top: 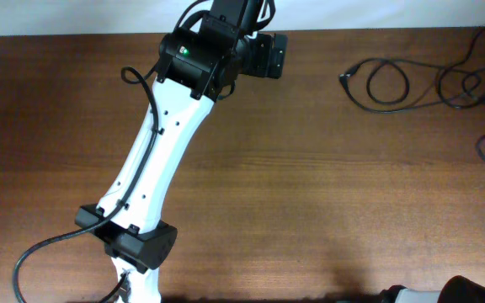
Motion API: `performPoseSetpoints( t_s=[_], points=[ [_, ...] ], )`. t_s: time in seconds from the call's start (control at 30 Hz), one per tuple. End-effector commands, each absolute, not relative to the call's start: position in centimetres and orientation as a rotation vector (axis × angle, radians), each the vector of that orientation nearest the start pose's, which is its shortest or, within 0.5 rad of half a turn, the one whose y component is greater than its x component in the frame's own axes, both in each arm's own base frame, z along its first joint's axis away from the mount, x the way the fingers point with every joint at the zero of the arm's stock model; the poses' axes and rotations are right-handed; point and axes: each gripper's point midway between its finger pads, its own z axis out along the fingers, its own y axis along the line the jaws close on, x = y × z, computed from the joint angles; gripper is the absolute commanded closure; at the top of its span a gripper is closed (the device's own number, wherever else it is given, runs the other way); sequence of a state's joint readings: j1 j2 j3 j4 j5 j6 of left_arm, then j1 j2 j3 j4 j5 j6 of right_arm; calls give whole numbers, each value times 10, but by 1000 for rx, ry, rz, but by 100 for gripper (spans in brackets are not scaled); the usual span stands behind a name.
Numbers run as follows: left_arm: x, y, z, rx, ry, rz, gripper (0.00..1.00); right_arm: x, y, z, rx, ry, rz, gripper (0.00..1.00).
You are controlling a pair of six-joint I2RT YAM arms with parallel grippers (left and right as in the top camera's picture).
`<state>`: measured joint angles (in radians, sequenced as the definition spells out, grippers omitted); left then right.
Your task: Untangle cables
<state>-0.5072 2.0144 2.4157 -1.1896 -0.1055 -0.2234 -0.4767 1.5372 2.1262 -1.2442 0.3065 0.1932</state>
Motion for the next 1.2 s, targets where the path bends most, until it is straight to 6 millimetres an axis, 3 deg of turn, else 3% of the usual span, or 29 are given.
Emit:
performPoseSetpoints(
  t_s=[0.0, 0.07, 0.3, 0.4, 0.5, 0.57, 0.7, 0.97, 1.07, 1.1, 1.17],
  points=[
    [457, -229, 324, 295, 2356, -213, 1, 328, -185, 449, 741, 1973, -334, 96],
    [457, -229, 324, 295, 2356, -212, 1, 345, -183, 439, 721, 2000, -309, 96],
    [457, -228, 324, 295, 2356, -211, 1, 409, -172, 367, 677, 2197, -261, 96],
    [457, -228, 324, 295, 2357, -211, 1, 444, -153, 333, 615, 2276, -231, 96],
    [455, -227, 322, 297, 2367, -206, 1, 477, -131, 320, 542, 2274, -200, 96],
    [454, -227, 321, 299, 2374, -204, 1, 495, -115, 326, 492, 2226, -176, 96],
    [452, -226, 319, 301, 2384, -200, 1, 525, -76, 358, 390, 2087, -115, 96],
    [451, -225, 317, 302, 2392, -196, 1, 541, -24, 387, 282, 1982, -39, 96],
    [451, -225, 317, 303, 2394, -195, 1, 526, -28, 403, 303, 1979, -61, 96],
    [451, -225, 316, 303, 2395, -194, 1, 519, -37, 410, 341, 1969, -85, 96],
    [451, -225, 315, 304, 2399, -193, 1, 497, -75, 420, 576, 1919, -166, 96]
  ],
)
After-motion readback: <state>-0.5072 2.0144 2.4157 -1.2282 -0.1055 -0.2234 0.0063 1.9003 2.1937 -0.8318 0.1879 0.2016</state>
